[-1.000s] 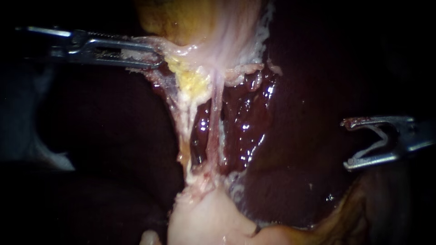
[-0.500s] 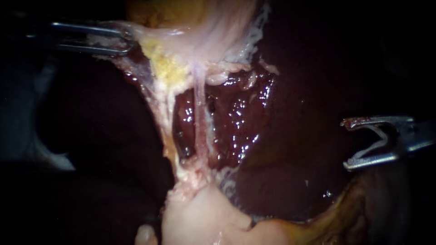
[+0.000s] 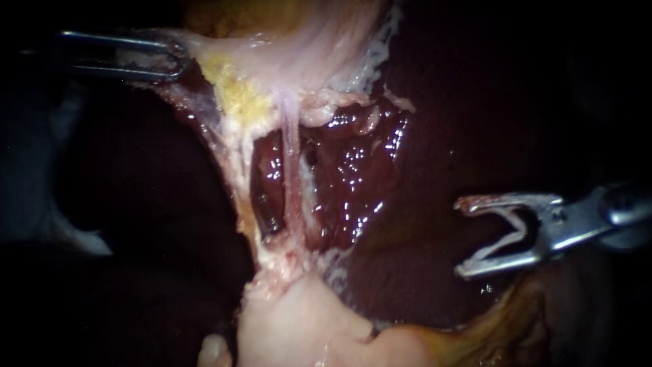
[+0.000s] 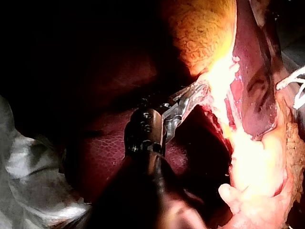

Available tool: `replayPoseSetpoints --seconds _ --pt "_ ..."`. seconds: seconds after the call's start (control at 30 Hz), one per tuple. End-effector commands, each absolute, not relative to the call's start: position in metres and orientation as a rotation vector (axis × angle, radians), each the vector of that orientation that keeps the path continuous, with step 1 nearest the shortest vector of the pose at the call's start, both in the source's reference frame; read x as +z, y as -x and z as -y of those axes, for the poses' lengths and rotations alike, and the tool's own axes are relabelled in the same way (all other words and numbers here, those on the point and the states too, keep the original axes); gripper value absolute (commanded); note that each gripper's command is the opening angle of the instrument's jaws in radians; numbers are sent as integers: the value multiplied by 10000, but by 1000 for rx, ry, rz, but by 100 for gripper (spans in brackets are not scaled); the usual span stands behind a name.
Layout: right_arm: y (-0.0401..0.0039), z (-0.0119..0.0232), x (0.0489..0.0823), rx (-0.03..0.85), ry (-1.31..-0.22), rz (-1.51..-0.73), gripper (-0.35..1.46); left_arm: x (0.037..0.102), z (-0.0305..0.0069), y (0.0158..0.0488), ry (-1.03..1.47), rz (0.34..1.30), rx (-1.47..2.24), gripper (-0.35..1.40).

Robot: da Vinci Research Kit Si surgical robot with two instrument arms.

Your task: Clipping first clip left tube

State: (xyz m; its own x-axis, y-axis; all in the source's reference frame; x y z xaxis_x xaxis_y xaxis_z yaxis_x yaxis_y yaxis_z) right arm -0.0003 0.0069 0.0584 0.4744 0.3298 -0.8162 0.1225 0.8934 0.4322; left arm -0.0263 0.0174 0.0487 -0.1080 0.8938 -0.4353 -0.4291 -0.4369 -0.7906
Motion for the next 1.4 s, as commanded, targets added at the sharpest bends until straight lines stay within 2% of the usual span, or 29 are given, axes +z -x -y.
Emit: replayPoseSetpoints --seconds 0.03,0.43,0.67,1.0,1.27,1.4 --pt "-8 -67 582 152 -487 -1088 50 488 -173 264 1160 598 1723 -35" --pt "-114 -68 580 282 -602 -1113 50 493 -169 268 1162 594 1725 -35" --pt "-162 -65 600 283 -632 -1118 49 493 -169 268 1161 594 1724 -35" --pt "-176 -59 641 270 -626 -1115 50 492 -169 269 1161 594 1724 -35" --pt "-175 -71 659 270 -623 -1114 50 491 -168 269 1161 594 1723 -35" --pt "-180 -72 665 252 -641 -1144 50 491 -168 270 1161 594 1723 -35"
